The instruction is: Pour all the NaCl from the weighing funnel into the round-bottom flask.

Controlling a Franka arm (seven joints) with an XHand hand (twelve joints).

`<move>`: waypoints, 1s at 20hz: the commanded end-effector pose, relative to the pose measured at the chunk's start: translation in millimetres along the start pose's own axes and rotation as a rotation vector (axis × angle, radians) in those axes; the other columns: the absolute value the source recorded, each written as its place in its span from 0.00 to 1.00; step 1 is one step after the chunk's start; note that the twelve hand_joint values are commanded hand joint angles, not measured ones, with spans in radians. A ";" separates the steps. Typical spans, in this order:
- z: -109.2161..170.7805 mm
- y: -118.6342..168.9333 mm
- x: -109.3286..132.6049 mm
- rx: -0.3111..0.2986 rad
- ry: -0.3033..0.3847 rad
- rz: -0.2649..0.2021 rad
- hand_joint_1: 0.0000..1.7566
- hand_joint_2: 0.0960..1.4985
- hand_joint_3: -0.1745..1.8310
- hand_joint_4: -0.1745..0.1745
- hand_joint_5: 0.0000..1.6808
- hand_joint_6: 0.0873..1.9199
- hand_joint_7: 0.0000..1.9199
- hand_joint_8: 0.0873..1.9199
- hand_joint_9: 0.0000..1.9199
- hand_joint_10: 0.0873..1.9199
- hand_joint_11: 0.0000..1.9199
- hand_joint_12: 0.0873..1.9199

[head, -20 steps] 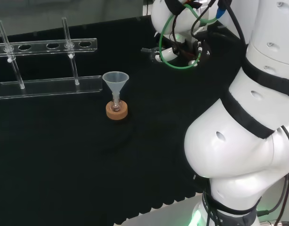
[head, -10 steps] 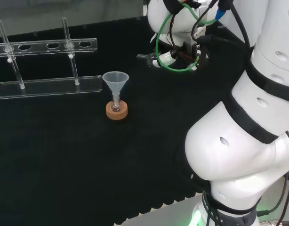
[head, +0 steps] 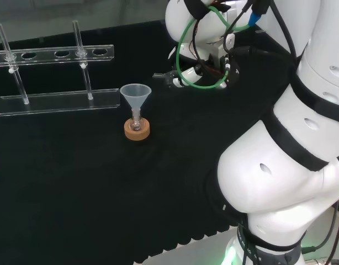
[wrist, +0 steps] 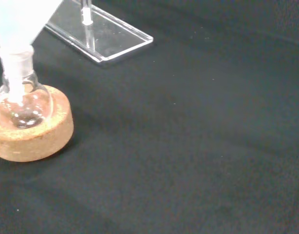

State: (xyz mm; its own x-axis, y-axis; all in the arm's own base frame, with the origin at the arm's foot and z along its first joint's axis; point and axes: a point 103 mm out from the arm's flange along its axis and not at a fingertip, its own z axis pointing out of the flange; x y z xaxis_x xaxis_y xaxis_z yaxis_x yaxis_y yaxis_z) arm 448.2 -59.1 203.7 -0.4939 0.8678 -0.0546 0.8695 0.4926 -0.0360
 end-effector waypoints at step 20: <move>9.2 27.3 16.3 0.174 -0.079 -0.078 0.42 0.67 0.32 0.13 0.68 0.98 0.74 0.77 0.83 0.45 0.79 0.38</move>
State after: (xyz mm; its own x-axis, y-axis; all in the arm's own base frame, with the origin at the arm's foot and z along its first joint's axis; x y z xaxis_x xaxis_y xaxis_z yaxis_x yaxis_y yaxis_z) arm 461.3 -36.5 197.7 -0.5532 0.8269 -0.1009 0.8303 0.5374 -0.1477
